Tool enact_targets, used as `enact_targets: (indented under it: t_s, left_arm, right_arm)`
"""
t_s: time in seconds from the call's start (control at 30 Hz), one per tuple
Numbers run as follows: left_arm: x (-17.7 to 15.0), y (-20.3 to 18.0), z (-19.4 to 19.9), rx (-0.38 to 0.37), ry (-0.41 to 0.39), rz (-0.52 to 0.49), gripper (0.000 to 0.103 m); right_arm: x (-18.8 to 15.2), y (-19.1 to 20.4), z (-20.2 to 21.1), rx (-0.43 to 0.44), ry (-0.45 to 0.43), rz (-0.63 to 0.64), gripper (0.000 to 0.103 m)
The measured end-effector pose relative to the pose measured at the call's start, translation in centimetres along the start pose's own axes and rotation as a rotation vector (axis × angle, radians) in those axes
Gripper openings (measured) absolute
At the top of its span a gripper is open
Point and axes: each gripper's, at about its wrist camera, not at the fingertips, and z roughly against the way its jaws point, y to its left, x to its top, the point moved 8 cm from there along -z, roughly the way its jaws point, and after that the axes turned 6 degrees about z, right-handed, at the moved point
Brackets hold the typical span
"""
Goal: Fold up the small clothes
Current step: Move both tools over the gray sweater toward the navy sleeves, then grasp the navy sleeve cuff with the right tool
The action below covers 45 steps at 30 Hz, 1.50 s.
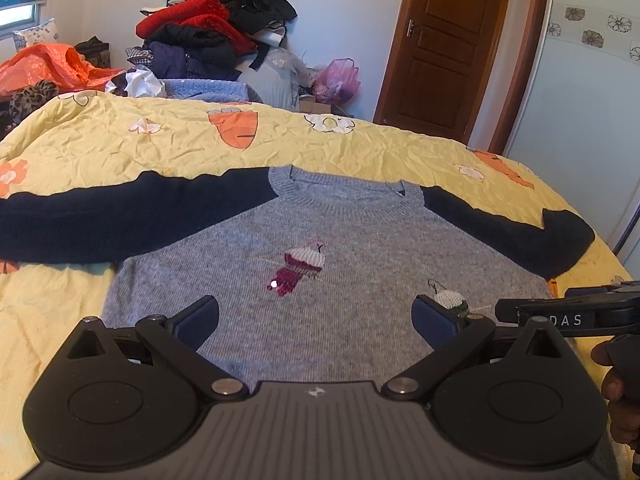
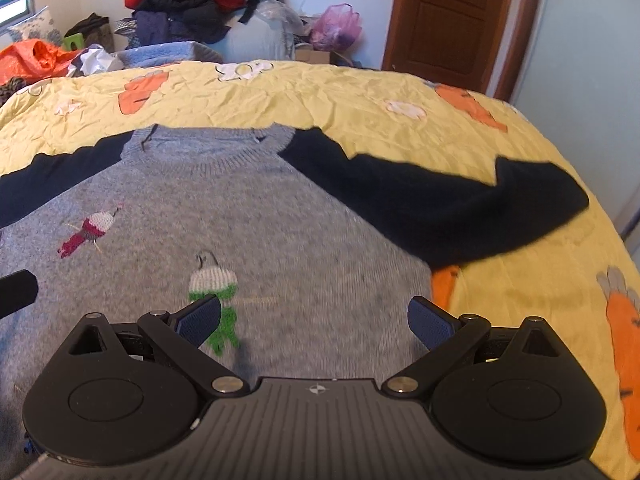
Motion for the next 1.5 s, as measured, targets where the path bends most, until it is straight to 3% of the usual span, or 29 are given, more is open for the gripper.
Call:
enact_targets:
  t_s: [0.6, 1.03, 1.13, 1.2, 1.3, 1.4, 1.5]
  left_arm:
    - [-0.7, 1.3, -5.1, 0.044, 0.044, 0.019, 0.103]
    - [-1.9, 1.4, -6.7, 0.071, 0.033, -0.047, 0.103]
    - [-1.9, 1.4, -6.7, 0.072, 0.031, -0.047, 0.103]
    - [-2.0, 1.4, -6.7, 0.074, 0.03, -0.05, 0.103]
    - [-2.1, 1.3, -6.7, 0.077, 0.029, -0.055, 0.103]
    - [-2.1, 1.4, -6.7, 0.075, 0.027, -0.052, 0.103]
    - [-2.1, 1.3, -6.7, 0.074, 0.026, -0.051, 0.103]
  right_arm:
    - [3.1, 0.1, -2.7, 0.017, 0.002, 0.02, 0.1]
    - [3.4, -0.4, -3.8, 0.03, 0.004, 0.013, 0.1]
    - [3.3, -0.7, -3.6, 0.047, -0.035, 0.012, 0.099]
    - [2.9, -1.1, -3.3, 0.108, -0.097, 0.022, 0.099]
    - [2.3, -3.4, -3.3, 0.155, -0.136, -0.002, 0.097]
    - [3.1, -9.4, -3.2, 0.072, -0.217, -0.113, 0.1]
    - [3.8, -18.3, -4.1, -0.015, -0.282, -0.323, 0.1]
